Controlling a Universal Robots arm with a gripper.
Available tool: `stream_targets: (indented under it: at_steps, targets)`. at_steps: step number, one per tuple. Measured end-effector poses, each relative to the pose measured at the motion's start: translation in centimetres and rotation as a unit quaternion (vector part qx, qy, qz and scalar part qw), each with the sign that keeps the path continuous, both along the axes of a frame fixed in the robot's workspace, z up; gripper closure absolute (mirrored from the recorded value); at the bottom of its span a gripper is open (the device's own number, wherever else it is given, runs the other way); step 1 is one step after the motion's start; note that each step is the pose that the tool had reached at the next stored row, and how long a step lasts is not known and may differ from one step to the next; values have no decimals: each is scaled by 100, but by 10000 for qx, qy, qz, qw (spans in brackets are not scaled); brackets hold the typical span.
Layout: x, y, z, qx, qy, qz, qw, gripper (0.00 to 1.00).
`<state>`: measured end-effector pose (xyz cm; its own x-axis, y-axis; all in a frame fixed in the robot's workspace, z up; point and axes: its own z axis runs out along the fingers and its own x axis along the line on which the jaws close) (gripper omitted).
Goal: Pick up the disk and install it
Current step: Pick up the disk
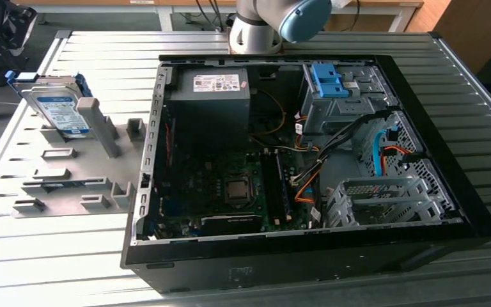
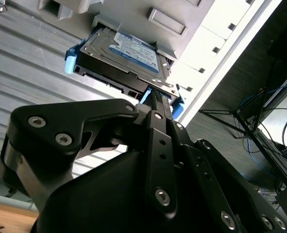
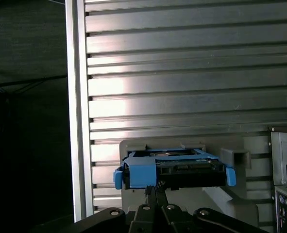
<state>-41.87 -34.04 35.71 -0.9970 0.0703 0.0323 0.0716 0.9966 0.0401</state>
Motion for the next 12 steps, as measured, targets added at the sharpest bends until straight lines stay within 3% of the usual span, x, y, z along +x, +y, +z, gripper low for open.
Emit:
stream_targets:
  at_steps: [12]
  targets:
    - [0,0,-1,0,-1,115,9999,89]
